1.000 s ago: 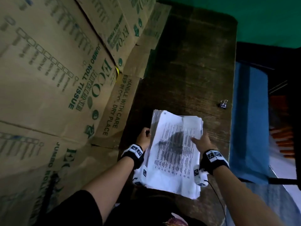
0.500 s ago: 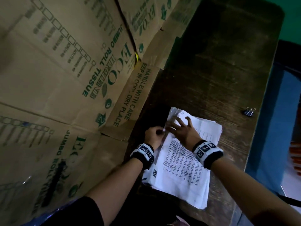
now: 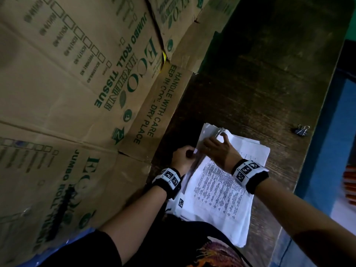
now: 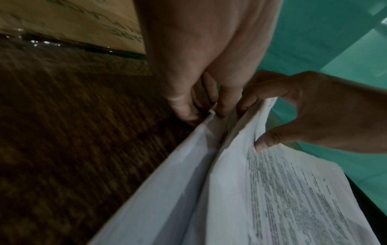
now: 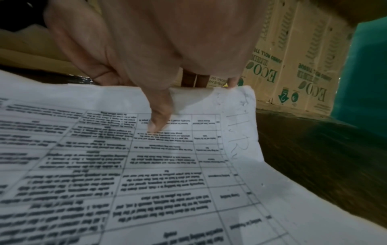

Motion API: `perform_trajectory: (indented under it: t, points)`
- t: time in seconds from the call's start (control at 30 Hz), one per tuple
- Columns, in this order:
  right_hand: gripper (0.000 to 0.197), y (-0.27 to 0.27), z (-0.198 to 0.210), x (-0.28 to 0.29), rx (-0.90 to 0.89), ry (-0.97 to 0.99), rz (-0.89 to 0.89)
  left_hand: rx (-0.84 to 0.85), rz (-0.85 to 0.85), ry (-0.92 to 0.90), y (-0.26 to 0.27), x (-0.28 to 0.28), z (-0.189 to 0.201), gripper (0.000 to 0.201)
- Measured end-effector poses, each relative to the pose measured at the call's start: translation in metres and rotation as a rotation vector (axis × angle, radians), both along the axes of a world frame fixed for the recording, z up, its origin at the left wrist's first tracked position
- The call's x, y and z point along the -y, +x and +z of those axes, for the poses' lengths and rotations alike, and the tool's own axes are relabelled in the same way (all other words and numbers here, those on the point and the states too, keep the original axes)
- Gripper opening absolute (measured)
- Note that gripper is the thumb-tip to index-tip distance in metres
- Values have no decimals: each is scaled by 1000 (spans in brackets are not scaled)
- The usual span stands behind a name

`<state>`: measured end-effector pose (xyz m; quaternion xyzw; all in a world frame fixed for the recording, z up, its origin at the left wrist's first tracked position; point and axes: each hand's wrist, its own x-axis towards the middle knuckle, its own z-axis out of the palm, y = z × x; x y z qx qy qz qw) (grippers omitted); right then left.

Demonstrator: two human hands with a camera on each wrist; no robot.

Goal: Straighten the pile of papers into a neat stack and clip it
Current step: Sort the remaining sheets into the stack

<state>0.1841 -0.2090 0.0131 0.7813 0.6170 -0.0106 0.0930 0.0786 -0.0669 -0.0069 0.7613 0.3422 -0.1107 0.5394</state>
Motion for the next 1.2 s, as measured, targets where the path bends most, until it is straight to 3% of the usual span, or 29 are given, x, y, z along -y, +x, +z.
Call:
perform_trajectory:
  t: [0.2, 0.3, 0.43, 0.6, 0.73, 0.97, 1.13, 1.2]
  points:
    - [38, -2, 2, 8, -31, 168, 50, -24, -70, -91, -5, 2, 2, 45]
    - [31, -2, 5, 13, -34, 160, 59, -82, -97, -94, -8, 7, 2, 57]
    - [37, -1, 20, 22, -14, 58, 57, -51, -130, -229, -14, 16, 4, 40]
    - [39, -3, 38, 49, -31, 33, 94, 24, -153, -393, -25, 35, 11, 48]
    - [35, -3, 48, 59, -34, 132, 108, 84, -56, -487, -26, 40, 23, 45]
    - [73, -10, 48, 65, 20, 115, 24, 185, -92, -566, -24, 34, 24, 39]
    - [36, -11, 49, 54, 0, 188, -9, 161, -93, -578, -21, 32, 27, 48]
    - [33, -13, 52, 51, 8, 145, -68, 125, -82, -606, -19, 31, 25, 50]
